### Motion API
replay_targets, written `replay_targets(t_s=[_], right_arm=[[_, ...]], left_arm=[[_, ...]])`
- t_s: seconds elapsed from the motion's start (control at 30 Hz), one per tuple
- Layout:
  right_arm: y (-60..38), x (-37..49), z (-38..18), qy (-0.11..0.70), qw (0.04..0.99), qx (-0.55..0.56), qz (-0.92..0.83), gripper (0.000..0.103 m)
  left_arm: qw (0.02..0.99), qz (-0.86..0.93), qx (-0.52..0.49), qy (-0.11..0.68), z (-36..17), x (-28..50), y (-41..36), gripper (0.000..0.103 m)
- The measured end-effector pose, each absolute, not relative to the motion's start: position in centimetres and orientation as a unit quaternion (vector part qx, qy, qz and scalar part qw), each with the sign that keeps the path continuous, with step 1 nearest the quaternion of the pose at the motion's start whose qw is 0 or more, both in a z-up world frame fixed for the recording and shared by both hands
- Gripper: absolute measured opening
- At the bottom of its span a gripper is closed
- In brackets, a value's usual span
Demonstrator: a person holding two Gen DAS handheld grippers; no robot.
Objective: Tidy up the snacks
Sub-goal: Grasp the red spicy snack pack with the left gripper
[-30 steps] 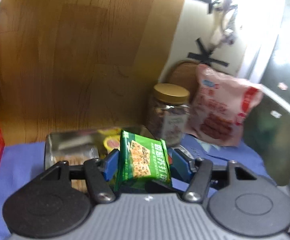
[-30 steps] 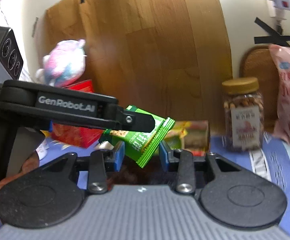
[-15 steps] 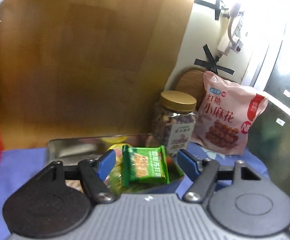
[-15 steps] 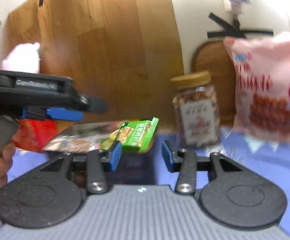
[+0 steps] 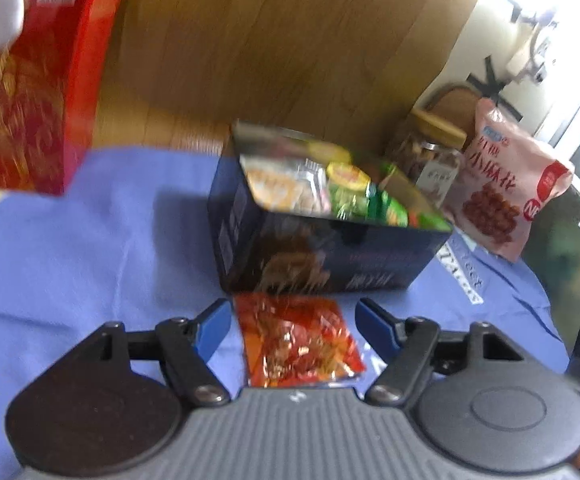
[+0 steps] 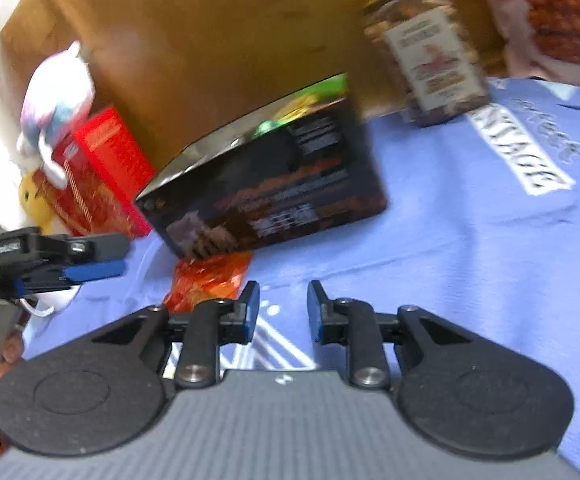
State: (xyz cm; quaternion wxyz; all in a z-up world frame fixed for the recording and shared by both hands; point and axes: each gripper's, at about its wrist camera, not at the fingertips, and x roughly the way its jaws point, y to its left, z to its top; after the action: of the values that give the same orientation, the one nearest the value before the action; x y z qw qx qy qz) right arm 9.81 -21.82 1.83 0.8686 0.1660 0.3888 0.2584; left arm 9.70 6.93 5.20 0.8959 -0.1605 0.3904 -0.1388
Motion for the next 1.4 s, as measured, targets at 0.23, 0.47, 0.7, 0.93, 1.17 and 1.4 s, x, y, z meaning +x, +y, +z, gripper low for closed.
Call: replay_targets(t_s=[0.23, 0.47, 0.7, 0.93, 1.17, 1.4], right_arm=[[-19.1, 10.8, 0.8, 0.396, 0.855, 0.149, 0.299, 0.030], [-19.3, 10.8, 0.2, 0.405, 0.839, 0.179, 0.316, 0.010], [-20.3, 9.4, 0.2, 0.419, 0.824, 0.216, 0.315, 0.006], [-22.4, 9.9, -0.2, 0.459, 0.779, 0.305, 0.299, 0.012], [-21.2, 10.7, -0.9, 0.457, 0.773, 0.328, 0.294, 0.013], [-21.6, 10.5, -0.9, 0.432, 0.776, 0.355, 0.292, 0.018]], left_arm=[[0.884, -0.151, -0.156, 0.415, 2.5, 11.0, 5.2, 0.072], [0.863, -0.205, -0.202, 0.416, 2.8, 11.1, 4.0, 0.002], [0.873, -0.196, -0.203, 0.398, 3.5, 9.5, 3.5, 0.008], [0.883, -0.118, -0.201, 0.406, 3.0, 9.1, 8.4, 0.044], [0.873, -0.148, -0.219, 0.410, 1.9, 9.2, 8.1, 0.048], [0.864, -0.155, -0.245, 0.411, 1.5, 9.4, 8.6, 0.048]])
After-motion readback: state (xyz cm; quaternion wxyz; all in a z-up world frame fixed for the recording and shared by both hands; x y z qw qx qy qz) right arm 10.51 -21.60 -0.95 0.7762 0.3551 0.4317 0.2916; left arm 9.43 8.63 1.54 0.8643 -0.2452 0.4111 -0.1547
